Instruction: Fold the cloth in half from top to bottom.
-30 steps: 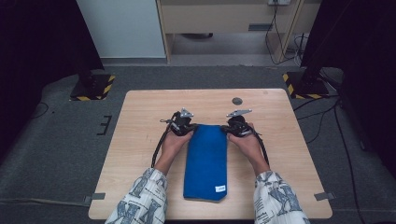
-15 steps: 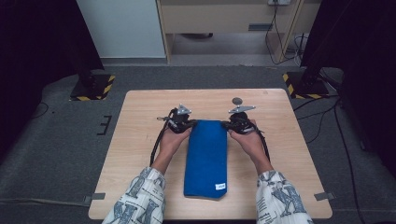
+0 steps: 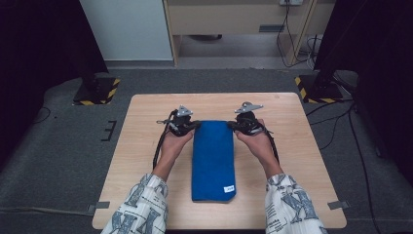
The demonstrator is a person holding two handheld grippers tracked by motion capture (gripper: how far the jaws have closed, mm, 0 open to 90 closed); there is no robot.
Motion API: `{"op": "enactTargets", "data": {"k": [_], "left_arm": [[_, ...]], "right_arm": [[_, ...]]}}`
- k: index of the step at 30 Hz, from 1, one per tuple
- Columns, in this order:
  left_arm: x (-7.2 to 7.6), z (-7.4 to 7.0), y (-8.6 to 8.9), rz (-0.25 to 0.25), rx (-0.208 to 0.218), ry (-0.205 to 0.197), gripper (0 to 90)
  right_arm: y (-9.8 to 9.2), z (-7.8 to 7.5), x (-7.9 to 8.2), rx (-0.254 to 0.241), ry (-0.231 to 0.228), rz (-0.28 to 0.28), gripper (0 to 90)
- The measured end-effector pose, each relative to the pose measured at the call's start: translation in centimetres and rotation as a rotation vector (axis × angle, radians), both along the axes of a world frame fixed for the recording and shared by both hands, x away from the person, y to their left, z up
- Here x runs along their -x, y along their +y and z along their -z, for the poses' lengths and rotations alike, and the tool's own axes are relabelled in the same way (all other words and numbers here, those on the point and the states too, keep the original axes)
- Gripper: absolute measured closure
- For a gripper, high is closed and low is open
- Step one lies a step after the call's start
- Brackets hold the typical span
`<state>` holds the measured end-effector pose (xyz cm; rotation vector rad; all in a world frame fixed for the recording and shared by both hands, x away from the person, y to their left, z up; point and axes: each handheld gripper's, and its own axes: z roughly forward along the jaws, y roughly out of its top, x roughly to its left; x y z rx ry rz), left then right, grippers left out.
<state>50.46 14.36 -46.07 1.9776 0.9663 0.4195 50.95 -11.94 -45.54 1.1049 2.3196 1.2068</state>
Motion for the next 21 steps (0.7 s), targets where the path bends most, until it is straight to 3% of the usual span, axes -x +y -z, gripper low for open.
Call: {"op": "enactTargets", "data": {"k": [17, 21], "left_arm": [[0.2, -2.2, 0.3, -0.006, 0.028, -0.041, 86.3], [0.3, -2.5, 0.3, -0.004, 0.017, -0.045, 86.3]], "right_arm": [[0.3, -2.1, 0.5, -0.011, -0.039, -0.003, 88.2], [0.2, -2.6, 0.8, -0.014, -0.047, -0.002, 88.2]]}}
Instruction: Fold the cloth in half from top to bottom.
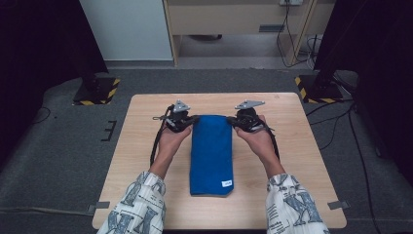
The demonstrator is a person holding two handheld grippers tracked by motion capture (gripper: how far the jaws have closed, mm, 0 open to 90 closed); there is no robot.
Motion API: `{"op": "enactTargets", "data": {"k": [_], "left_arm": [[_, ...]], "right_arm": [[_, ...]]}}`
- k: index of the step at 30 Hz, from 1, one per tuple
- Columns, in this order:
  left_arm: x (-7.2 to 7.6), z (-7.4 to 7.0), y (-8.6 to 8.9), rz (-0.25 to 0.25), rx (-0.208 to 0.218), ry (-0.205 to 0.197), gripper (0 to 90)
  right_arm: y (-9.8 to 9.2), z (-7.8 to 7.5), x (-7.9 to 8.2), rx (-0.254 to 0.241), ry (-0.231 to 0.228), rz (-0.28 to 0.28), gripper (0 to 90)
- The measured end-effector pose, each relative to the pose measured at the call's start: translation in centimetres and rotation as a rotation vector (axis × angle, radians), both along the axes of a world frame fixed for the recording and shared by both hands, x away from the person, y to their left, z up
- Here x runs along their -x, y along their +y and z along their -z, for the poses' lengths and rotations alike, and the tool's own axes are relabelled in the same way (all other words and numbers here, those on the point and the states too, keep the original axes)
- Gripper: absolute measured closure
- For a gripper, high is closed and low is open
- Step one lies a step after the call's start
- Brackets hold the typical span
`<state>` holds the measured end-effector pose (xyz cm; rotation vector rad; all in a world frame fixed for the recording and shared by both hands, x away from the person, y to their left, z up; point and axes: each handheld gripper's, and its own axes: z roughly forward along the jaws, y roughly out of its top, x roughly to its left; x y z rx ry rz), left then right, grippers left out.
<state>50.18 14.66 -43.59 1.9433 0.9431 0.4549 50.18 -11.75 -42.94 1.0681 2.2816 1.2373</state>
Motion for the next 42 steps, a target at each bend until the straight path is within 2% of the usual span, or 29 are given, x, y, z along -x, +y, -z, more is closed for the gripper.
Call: {"op": "enactTargets", "data": {"k": [2, 5, 14, 27, 31, 36, 42], "left_arm": [[0.0, -0.3, -0.1, -0.001, -0.001, -0.003, 86.4], [0.0, -0.9, -0.2, 0.002, -0.005, -0.015, 86.4], [-0.1, -2.2, 0.0, 0.002, -0.003, -0.042, 86.3], [0.3, -2.0, 0.5, 0.007, -0.009, -0.045, 86.3], [1.2, -1.9, 0.6, 0.019, -0.017, -0.048, 86.2], [2.2, -1.7, 0.4, 0.034, -0.048, -0.049, 86.2], [3.5, -1.8, 0.2, 0.048, -0.043, -0.060, 86.2]], "right_arm": [[0.1, -0.3, 0.1, 0.003, -0.003, -0.001, 88.2], [0.2, -0.7, 0.2, 0.035, -0.011, -0.011, 88.2], [0.0, -2.0, 0.1, 0.005, -0.032, 0.002, 88.2], [0.3, -2.1, 0.4, 0.000, -0.043, -0.011, 88.0], [0.3, -1.7, 0.8, 0.009, -0.040, -0.019, 88.0], [0.2, -1.1, 1.9, 0.015, -0.049, -0.027, 88.0], [-0.3, -0.9, 3.4, 0.004, -0.061, -0.031, 87.9]]}}
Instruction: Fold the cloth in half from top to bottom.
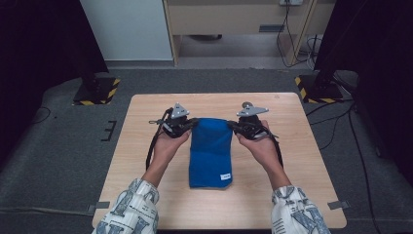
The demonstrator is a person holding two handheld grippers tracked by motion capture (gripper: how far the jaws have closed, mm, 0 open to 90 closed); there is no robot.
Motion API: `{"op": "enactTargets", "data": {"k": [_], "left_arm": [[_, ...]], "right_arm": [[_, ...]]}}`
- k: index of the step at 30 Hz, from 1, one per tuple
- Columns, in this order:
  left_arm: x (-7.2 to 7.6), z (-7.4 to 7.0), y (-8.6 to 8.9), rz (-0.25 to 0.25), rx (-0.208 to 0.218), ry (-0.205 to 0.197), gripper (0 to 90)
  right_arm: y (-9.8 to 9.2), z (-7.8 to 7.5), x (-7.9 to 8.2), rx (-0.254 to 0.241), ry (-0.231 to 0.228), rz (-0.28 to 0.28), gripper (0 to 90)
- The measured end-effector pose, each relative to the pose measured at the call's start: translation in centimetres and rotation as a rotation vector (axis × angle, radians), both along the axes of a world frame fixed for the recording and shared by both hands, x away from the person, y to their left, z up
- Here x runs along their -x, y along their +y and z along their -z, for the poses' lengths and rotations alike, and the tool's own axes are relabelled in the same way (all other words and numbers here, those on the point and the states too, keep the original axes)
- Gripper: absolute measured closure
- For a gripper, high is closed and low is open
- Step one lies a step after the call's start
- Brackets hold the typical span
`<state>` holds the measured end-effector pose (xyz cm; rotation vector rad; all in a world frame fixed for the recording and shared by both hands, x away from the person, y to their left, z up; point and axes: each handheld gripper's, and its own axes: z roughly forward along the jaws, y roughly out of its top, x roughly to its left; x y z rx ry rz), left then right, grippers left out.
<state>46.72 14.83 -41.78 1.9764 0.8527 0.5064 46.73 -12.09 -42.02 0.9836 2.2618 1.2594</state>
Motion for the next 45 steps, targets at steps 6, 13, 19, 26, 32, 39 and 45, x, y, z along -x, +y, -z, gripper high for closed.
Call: {"op": "enactTargets", "data": {"k": [6, 13, 19, 26, 32, 39, 45], "left_arm": [[0.8, 0.7, 0.3, 0.004, 0.003, 0.004, 86.1], [1.5, 1.8, 0.3, 0.014, 0.001, 0.024, 86.0], [2.0, 2.0, 0.6, 0.016, 0.005, 0.026, 85.9], [2.1, 2.2, 0.7, 0.019, 0.011, 0.031, 85.8], [2.4, 2.7, 0.9, 0.020, 0.022, 0.040, 85.8], [2.7, 3.1, 1.0, 0.023, 0.022, 0.046, 85.7], [2.9, 3.4, 1.1, 0.029, 0.021, 0.048, 85.7]], "right_arm": [[-0.1, 0.6, 0.8, -0.011, 0.008, -0.027, 87.8], [-0.3, 1.4, 1.0, -0.003, 0.027, -0.027, 87.7], [-0.3, 1.7, 1.4, -0.004, 0.032, -0.037, 87.6], [-0.3, 1.8, 1.8, -0.005, 0.034, -0.050, 87.5], [-0.3, 2.1, 1.8, -0.005, 0.043, -0.052, 87.3], [-0.2, 2.3, 1.9, -0.004, 0.051, -0.059, 87.1], [-0.3, 2.6, 2.2, -0.010, 0.056, -0.064, 86.9]]}}
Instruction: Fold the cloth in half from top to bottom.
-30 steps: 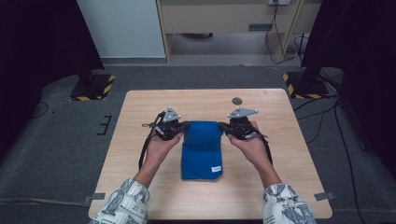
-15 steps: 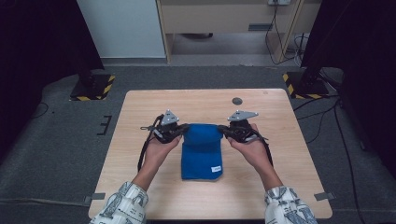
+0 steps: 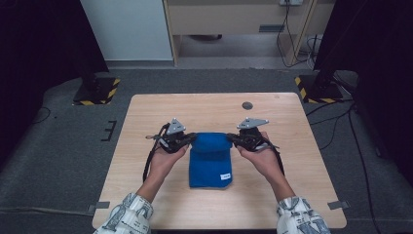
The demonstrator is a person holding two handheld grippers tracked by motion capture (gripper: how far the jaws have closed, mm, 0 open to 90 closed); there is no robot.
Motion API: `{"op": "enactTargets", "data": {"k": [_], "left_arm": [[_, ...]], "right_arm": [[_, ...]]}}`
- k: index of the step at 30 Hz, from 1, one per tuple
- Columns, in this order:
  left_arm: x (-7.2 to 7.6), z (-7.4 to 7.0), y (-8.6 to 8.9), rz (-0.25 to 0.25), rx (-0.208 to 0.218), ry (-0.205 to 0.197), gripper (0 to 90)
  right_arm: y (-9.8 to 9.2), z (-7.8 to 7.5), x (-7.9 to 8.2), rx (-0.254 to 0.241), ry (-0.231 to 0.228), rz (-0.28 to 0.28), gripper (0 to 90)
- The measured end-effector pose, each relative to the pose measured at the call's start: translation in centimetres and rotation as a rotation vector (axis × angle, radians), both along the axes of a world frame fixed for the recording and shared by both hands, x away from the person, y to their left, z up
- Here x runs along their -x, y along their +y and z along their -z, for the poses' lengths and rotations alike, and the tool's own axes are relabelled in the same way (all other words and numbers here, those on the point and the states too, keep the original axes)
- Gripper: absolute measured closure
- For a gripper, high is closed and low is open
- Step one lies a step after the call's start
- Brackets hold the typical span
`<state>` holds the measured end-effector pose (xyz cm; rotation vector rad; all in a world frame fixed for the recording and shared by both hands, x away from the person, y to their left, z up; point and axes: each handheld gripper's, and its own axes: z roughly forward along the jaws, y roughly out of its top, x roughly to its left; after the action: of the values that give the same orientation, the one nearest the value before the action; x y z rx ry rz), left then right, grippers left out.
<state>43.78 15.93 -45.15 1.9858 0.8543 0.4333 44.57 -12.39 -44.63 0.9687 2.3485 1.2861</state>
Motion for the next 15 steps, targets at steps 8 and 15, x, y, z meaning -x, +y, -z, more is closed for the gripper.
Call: {"op": "enactTargets", "data": {"k": [8, 15], "left_arm": [[0.22, 0.43, 0.20, -0.002, 0.009, 0.005, 85.5], [0.35, 0.85, 0.19, -0.005, 0.017, 0.015, 85.4]], "right_arm": [[0.04, 0.42, 0.26, -0.006, 0.009, -0.005, 86.7], [-0.09, 0.79, 0.59, -0.007, 0.012, -0.012, 86.5]]}}
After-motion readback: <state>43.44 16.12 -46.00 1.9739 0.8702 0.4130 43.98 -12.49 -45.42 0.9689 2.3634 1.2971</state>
